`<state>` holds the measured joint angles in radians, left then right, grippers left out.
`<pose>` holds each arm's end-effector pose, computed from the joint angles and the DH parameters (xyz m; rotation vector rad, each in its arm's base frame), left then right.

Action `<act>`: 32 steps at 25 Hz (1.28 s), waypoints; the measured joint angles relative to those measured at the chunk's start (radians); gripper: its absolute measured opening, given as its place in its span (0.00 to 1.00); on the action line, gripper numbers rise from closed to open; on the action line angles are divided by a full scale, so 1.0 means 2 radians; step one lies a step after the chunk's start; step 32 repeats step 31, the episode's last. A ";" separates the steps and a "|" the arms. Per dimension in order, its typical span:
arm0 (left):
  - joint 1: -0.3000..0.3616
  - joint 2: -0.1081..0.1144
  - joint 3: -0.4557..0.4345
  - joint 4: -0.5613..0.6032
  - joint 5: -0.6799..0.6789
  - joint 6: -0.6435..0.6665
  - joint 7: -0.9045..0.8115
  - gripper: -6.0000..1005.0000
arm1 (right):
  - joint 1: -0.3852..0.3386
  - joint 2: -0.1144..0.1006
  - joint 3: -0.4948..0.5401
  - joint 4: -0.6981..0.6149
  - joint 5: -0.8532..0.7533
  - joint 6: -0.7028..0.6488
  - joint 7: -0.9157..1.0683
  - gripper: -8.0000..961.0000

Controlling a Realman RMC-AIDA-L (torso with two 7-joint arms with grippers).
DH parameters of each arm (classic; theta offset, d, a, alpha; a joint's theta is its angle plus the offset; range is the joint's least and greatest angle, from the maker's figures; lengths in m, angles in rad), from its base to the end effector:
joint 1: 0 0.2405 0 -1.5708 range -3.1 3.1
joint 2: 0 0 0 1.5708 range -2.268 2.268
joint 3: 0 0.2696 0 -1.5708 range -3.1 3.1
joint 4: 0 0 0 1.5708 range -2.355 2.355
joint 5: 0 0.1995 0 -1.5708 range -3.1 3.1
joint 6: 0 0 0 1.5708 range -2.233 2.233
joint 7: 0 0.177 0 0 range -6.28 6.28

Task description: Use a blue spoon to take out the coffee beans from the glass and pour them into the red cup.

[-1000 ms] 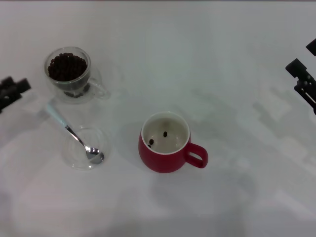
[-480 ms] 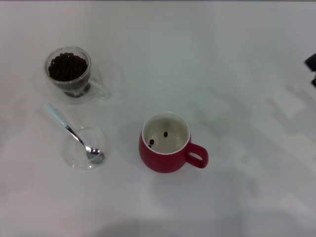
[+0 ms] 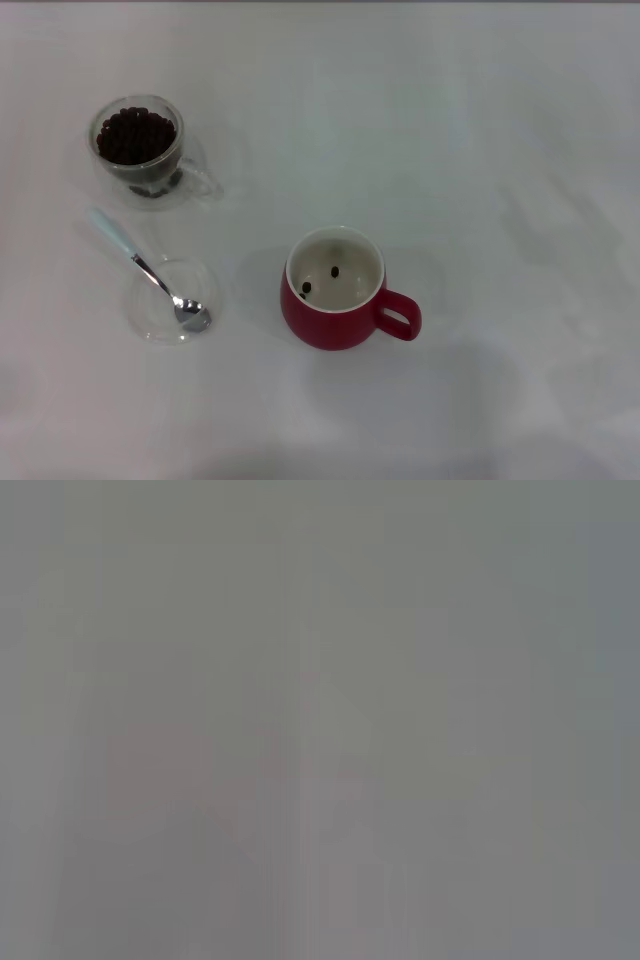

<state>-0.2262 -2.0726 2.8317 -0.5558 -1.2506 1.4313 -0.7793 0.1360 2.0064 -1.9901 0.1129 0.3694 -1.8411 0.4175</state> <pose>-0.4429 0.2422 0.1093 -1.5044 -0.6515 -0.5112 0.3728 0.2062 0.0543 -1.5720 0.4057 0.8806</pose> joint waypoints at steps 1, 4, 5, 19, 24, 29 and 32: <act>0.000 0.000 0.000 0.003 -0.002 -0.002 0.004 0.63 | 0.000 0.000 0.001 0.000 0.001 0.005 0.000 0.67; -0.002 0.000 -0.001 0.009 -0.006 -0.010 0.013 0.63 | 0.000 0.000 0.002 -0.002 0.001 0.016 -0.002 0.67; -0.003 0.000 -0.001 0.010 -0.008 -0.013 0.015 0.63 | 0.000 0.000 0.002 -0.004 0.001 0.019 -0.002 0.67; -0.005 0.001 -0.001 0.037 -0.026 -0.020 0.044 0.63 | 0.009 0.000 0.000 -0.015 -0.002 0.014 -0.015 0.67; -0.005 0.001 0.002 0.047 -0.026 -0.021 0.046 0.63 | 0.009 0.000 0.000 -0.017 -0.002 0.009 -0.018 0.67; -0.007 0.001 0.004 0.049 -0.026 -0.023 0.047 0.63 | 0.009 0.000 -0.002 -0.022 -0.002 0.009 -0.026 0.67; -0.007 0.001 0.004 0.050 -0.026 -0.022 0.047 0.63 | 0.010 0.000 -0.001 -0.024 -0.002 0.008 -0.027 0.67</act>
